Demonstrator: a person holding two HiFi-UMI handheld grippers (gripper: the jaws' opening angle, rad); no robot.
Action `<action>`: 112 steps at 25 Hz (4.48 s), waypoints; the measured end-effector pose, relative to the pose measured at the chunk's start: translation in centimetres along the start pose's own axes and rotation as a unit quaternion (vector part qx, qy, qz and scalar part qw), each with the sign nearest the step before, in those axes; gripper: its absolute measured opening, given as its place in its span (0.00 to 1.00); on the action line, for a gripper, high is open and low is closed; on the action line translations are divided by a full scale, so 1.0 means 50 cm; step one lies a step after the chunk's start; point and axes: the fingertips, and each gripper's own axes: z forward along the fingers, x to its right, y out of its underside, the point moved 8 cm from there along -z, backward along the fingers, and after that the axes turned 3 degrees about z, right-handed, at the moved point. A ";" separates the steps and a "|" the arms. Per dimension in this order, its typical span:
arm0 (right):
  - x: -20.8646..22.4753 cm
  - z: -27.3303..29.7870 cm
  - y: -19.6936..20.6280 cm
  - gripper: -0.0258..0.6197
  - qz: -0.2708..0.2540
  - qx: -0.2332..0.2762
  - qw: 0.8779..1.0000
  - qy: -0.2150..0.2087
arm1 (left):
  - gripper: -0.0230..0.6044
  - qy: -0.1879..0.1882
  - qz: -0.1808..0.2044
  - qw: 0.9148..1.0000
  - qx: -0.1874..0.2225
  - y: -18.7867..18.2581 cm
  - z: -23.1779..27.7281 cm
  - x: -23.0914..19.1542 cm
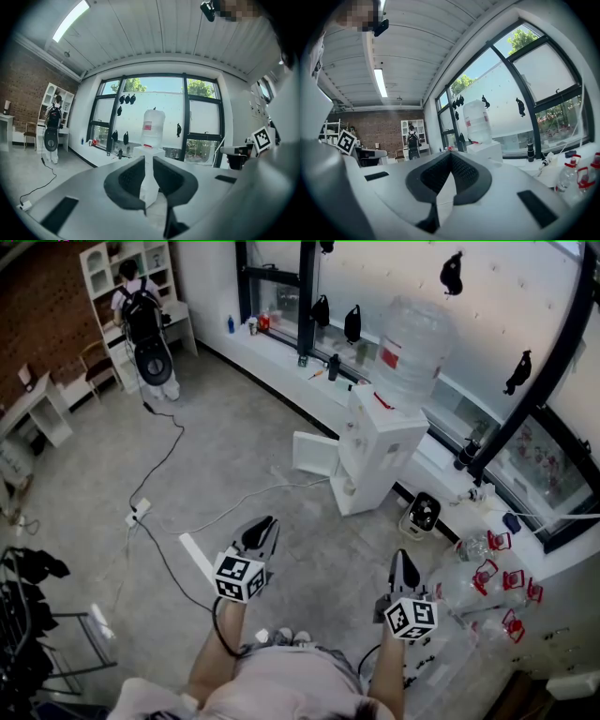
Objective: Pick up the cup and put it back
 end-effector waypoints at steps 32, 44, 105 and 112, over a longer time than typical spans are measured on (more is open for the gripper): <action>-0.072 0.043 0.046 0.07 0.019 0.002 0.999 0.032 | 0.66 0.007 -0.027 0.999 0.041 0.010 -0.015 -0.124; -0.047 0.162 0.039 0.06 0.014 0.006 1.000 0.016 | 0.66 -0.006 -0.017 0.999 0.040 0.005 0.061 -0.185; 0.045 1.049 0.024 0.07 0.059 0.061 0.960 0.265 | 0.66 0.340 0.050 0.938 -0.044 -0.166 1.175 -0.613; 0.047 1.045 0.049 0.07 0.048 0.063 0.952 0.295 | 0.66 0.369 0.058 0.927 -0.046 -0.138 1.231 -0.596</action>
